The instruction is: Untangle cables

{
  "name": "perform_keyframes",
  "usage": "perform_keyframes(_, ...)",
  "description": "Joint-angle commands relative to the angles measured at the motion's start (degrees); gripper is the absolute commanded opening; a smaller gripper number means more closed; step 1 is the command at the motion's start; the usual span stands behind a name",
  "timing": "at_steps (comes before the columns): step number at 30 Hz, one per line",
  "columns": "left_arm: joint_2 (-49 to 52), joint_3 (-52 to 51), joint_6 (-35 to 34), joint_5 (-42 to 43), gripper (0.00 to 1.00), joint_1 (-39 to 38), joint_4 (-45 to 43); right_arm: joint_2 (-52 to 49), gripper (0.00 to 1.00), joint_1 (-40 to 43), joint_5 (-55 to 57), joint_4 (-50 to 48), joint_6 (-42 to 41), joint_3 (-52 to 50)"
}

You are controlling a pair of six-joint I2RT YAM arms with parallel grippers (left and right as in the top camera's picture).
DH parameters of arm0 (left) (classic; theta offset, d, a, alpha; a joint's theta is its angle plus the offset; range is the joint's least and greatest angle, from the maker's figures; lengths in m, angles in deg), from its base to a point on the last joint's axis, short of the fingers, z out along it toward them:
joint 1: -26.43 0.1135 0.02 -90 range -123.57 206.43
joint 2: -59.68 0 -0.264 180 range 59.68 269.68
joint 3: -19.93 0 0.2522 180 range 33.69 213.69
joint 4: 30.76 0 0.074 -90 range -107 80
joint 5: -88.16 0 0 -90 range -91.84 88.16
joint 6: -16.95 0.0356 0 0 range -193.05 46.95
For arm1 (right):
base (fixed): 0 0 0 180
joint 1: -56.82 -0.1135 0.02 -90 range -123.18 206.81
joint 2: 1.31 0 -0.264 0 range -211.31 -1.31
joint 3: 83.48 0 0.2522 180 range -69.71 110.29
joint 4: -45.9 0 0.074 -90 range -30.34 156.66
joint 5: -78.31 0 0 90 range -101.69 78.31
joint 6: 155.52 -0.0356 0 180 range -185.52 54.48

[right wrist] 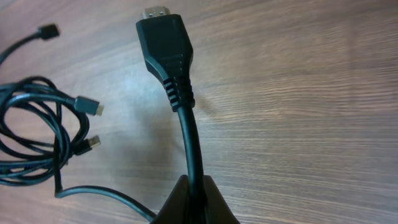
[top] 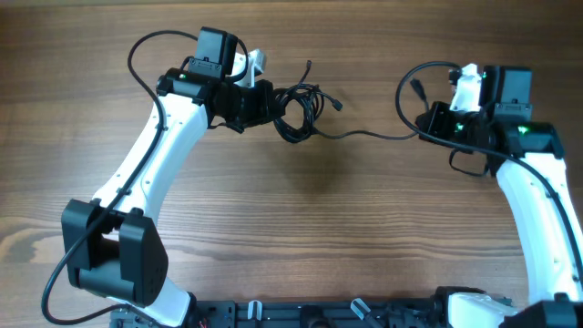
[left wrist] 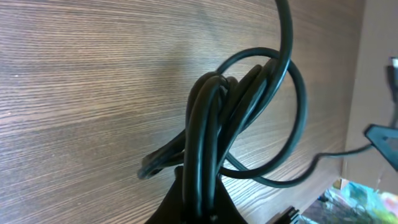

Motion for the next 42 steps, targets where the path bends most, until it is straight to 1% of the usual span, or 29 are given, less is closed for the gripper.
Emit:
perform_keyframes(1,0.07,0.33,3.26,3.08,0.04,0.35,-0.37,-2.12,0.11,0.17,-3.1,-0.11,2.75,0.92)
perform_keyframes(3,0.09,0.33,3.28,3.3,0.04,0.28,-0.35,-2.34,0.42,0.17,-5.57,-0.2,5.46,0.92)
perform_keyframes(4,0.09,0.33,3.28,3.32,0.04,0.22,-0.35,-2.34,0.63,0.17,-7.41,-0.31,7.23,0.92)
perform_keyframes(6,0.09,0.33,3.37,3.34,0.04,-0.07,-0.37,-2.34,0.71,0.17,-12.35,-1.09,10.49,0.92)
perform_keyframes(7,0.09,0.33,3.8,3.65,0.04,-0.2,-0.37,-2.34,0.72,0.17,-14.23,-1.57,11.43,0.92)
perform_keyframes(10,0.09,0.33,9.42,9.81,0.04,-0.76,-0.39,-2.34,0.7,0.15,-21.2,-4.22,14.16,0.92)
perform_keyframes(12,0.09,0.33,12.28,13.57,0.04,-0.92,-0.44,-2.34,0.67,-0.17,-23.26,-6.25,14.25,0.92)
perform_keyframes(14,0.09,0.33,13.73,16.76,0.04,-1.07,-1.2,-2.34,0.65,-1.18,-23.67,-8.09,13.77,0.92)
perform_keyframes(16,0.09,0.33,13.68,19.19,0.04,-1.05,-2.36,-2.34,0.65,-2.71,-23.63,-9.05,12.41,0.92)
perform_keyframes(19,0.09,0.33,11.06,21.14,0.04,-1.18,-4.94,-2.34,0.61,-5.29,-23.41,-10.88,8.76,0.92)
perform_keyframes(23,0.09,0.33,7.67,21.29,0.04,-2.23,-7.72,-2.38,0.56,-8.04,-23.15,-14.27,6.16,0.92)
perform_keyframes(25,0.09,0.33,5.66,21.27,0.04,-2.69,-8.26,-2.49,0.5,-9.09,-21.64,-16.11,2.97,0.92)
perform_keyframes(27,0.07,0.33,2.97,21.27,0.04,-2.93,-8.96,-2.49,0.48,-9.88,-21.66,-17.16,0.9,0.92)
perform_keyframes(30,0.09,0.33,-0.48,21.29,0.04,-2.95,-10.45,-2.84,0.47,-11.21,-20.28,-17.68,-2.95,0.92)
perform_keyframes(33,0.09,0.33,-1.38,21.29,0.04,-3.04,-10.84,-3.74,0.48,-12.5,-18.16,-18.84,-6.36,0.92)
perform_keyframes(37,0.09,0.33,-1.36,21.0,0.04,-3.3,-10.84,-4.85,0.47,-13.84,-18.01,-22.86,-10.23,0.92)
perform_keyframes(39,0.09,0.33,-1.36,20.7,0.04,-3.58,-10.82,-5.18,0.43,-14.51,-17.97,-25.68,-11.87,0.92)
perform_keyframes(40,0.09,0.33,-1.36,20.57,0.04,-3.69,-10.8,-5.18,0.37,-14.75,-17.55,-26.75,-12.92,0.92)
perform_keyframes(41,0.07,0.33,-1.36,20.39,0.04,-3.74,-10.8,-5.18,0.22,-14.78,-17.09,-27.69,-13.88,0.92)
perform_keyframes(42,0.09,0.33,-1.38,20.2,0.04,-3.72,-10.8,-5.16,0.17,-14.64,-16.92,-28.28,-14.25,0.92)
